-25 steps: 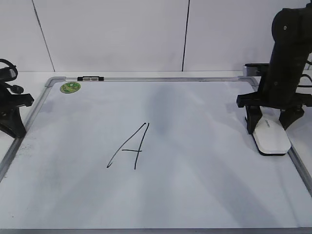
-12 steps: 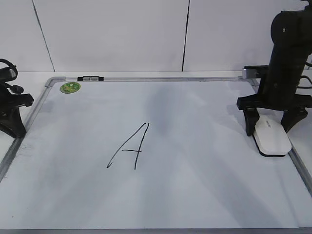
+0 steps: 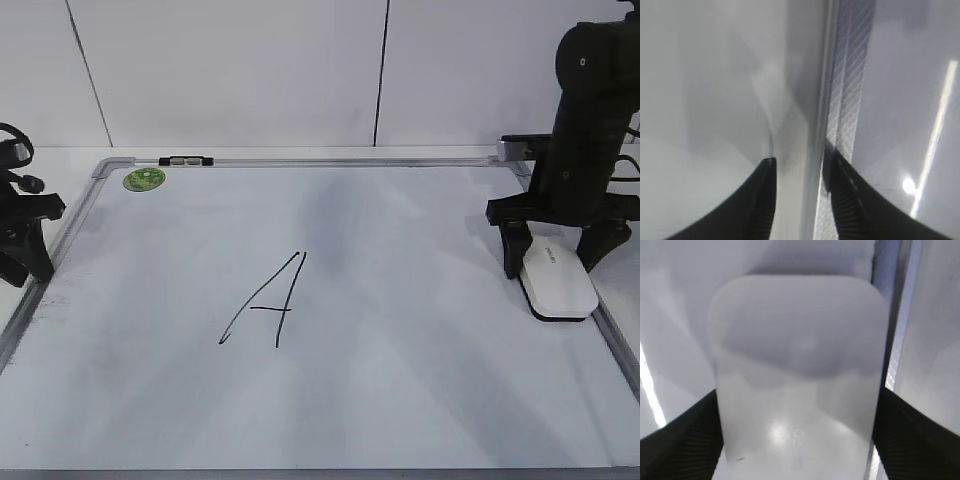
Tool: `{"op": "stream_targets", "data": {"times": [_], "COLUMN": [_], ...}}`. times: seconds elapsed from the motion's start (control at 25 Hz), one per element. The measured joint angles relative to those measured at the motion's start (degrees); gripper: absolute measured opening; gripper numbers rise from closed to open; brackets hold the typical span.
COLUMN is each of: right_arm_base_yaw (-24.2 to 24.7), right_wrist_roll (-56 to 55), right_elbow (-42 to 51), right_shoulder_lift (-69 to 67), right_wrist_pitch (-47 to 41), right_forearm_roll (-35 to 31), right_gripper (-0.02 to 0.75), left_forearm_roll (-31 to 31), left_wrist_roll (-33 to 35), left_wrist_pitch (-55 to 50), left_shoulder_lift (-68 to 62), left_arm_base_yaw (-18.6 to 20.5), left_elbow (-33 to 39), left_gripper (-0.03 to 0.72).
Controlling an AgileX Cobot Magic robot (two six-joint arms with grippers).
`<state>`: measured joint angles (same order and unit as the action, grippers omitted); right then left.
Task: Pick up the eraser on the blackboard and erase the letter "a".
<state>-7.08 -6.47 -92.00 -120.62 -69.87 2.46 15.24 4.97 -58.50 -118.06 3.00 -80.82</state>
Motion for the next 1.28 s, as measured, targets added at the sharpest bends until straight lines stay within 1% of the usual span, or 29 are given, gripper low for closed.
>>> {"op": "stream_targets", "data": {"times": [0.08,0.2,0.44,0.84,1.0,1.28], "right_arm_base_yaw": [0.00,0.00,0.00,0.00,0.00,0.00], "right_wrist_roll": [0.00,0.00,0.00,0.00,0.00,-0.69], "right_elbow": [0.00,0.00,-0.70,-2.58,-2.58,-1.79], "right_shoulder_lift": [0.00,0.00,0.98,8.04,14.31,29.48], "right_wrist_pitch": [0.00,0.03,0.03,0.03,-0.08,-0.77], "right_forearm_roll": [0.00,0.08,0.08,0.13,0.13,0.22], "right_gripper": [0.671,0.671,0.669,0.669,0.669,0.664], "left_forearm_roll": [-0.61,-0.94,-1.54,-2.18,-2.18,-2.18], "left_wrist_roll": [-0.24,-0.38,-0.38,-0.42,-0.78,-1.97], "left_wrist_pitch": [-0.13,-1.49,-3.43,-5.81,-7.22,-10.20], "left_shoulder_lift": [0.25,1.63,7.28,17.65,21.60,31.97], "left_arm_base_yaw": [0.00,0.00,0.00,0.00,0.00,0.00], "left_elbow": [0.00,0.00,-1.97,-2.06,-2.06,-2.06], "left_gripper": [0.321,0.361,0.374,0.394,0.401,0.403]}}
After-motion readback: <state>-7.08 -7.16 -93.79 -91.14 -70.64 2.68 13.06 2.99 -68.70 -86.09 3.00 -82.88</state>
